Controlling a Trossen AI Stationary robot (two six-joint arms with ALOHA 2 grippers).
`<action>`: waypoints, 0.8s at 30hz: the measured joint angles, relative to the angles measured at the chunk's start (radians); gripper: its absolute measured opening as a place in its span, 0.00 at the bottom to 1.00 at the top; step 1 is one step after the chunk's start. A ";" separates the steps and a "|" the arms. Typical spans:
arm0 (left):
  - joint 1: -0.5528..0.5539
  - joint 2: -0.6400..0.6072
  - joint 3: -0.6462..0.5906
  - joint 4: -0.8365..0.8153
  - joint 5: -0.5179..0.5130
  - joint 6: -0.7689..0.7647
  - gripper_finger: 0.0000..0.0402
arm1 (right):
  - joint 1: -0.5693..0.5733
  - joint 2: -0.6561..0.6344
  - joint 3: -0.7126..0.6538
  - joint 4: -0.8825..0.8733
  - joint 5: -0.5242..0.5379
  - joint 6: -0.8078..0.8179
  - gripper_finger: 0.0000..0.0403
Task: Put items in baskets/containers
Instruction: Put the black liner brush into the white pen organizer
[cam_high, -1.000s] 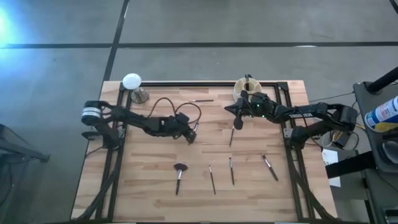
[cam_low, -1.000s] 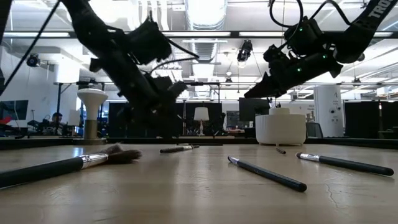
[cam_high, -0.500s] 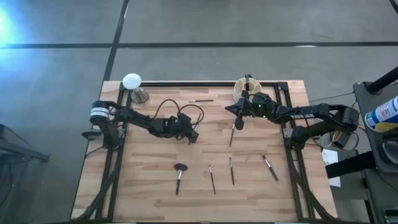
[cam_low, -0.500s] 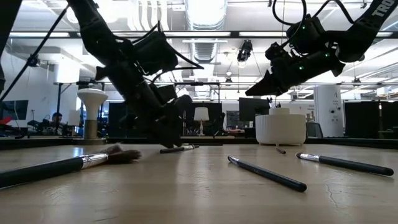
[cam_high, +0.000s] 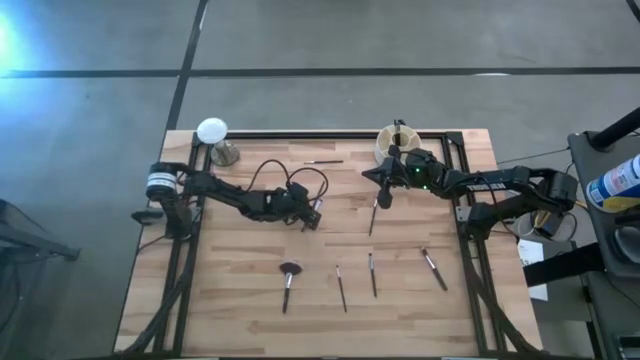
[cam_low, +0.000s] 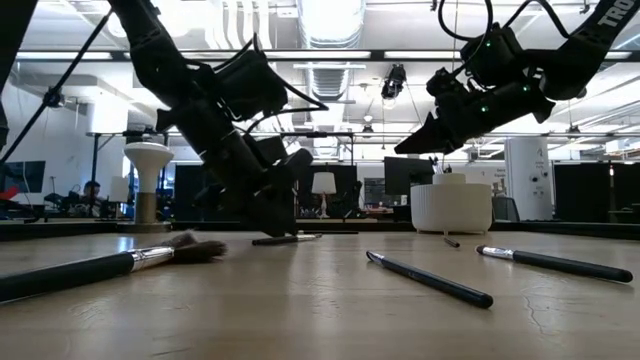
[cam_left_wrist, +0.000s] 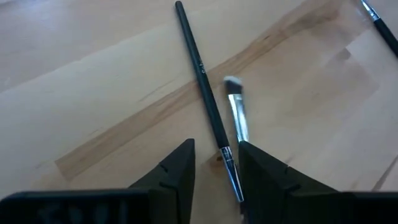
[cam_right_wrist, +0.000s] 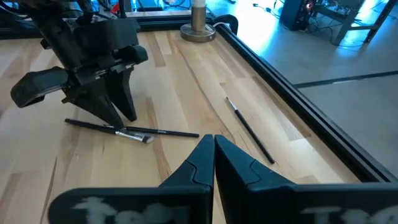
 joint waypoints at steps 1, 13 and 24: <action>0.000 0.002 0.000 0.001 -0.001 0.000 0.30 | 0.000 0.000 0.000 0.000 0.000 0.000 0.02; 0.009 -0.030 -0.001 -0.092 -0.022 0.019 0.30 | 0.000 0.000 0.000 0.000 0.000 0.000 0.02; 0.011 -0.061 0.000 -0.226 -0.006 0.050 0.30 | 0.000 0.000 -0.003 0.000 0.000 0.000 0.02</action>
